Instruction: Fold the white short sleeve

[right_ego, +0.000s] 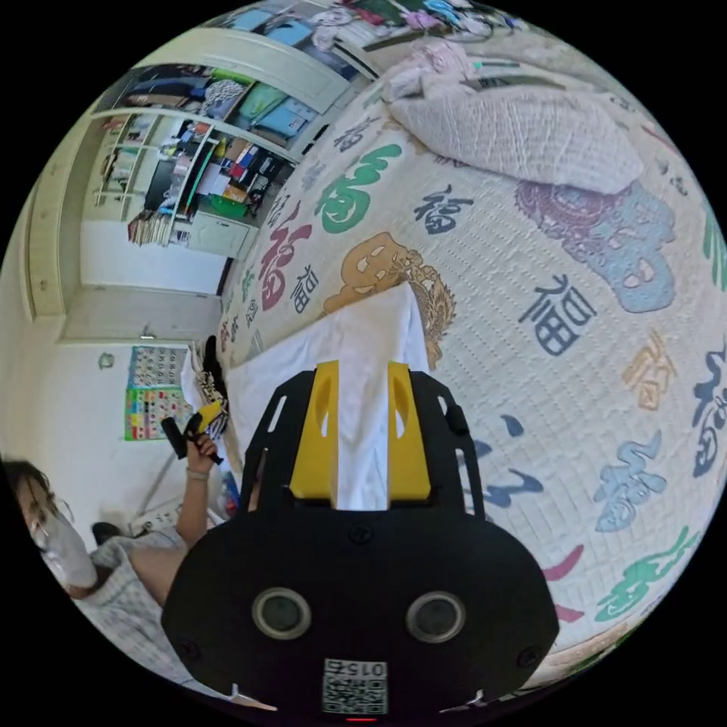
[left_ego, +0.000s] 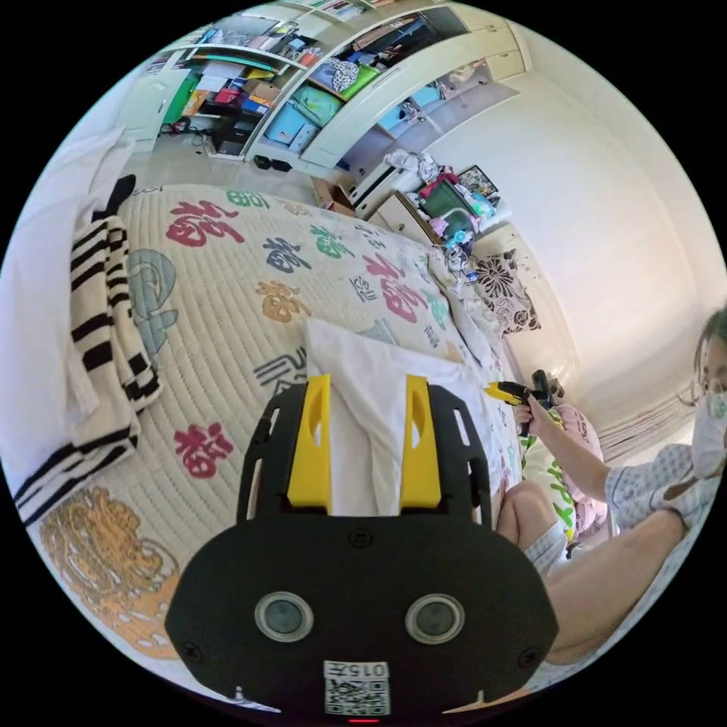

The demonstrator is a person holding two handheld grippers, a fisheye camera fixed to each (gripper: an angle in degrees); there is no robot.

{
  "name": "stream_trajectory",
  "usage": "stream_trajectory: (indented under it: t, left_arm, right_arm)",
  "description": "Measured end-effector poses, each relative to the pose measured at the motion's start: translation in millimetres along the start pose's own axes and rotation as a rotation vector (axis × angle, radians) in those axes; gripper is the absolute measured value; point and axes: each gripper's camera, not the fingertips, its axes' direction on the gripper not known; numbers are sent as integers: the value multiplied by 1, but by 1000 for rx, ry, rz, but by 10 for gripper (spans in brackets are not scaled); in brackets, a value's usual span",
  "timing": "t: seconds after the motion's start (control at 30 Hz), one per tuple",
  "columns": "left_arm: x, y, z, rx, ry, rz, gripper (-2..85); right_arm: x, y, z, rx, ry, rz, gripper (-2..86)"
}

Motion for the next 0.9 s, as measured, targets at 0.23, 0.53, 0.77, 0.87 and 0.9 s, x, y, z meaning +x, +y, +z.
stream_trajectory:
  t: [0.23, 0.53, 0.77, 0.87, 0.9]
  left_arm:
    - [-56, -51, 48, -71, 122, -166, 11]
    - [-61, -55, 22, 6, 85, -93, 116]
    - [-55, -77, 43, -77, -14, -39, 134]
    - [-24, -83, 55, -80, -162, -6, 138]
    - [-7, -85, 62, -87, -253, 9, 138]
  right_arm:
    - [7, -46, -13, 47, 32, 99, 5]
    - [12, -59, -68, 13, 101, -117, 92]
    - [-3, -80, -55, -47, 105, -142, 142]
    - [-30, -83, -51, -33, 242, -144, 126]
    - [-43, -83, -47, -29, 287, -149, 108]
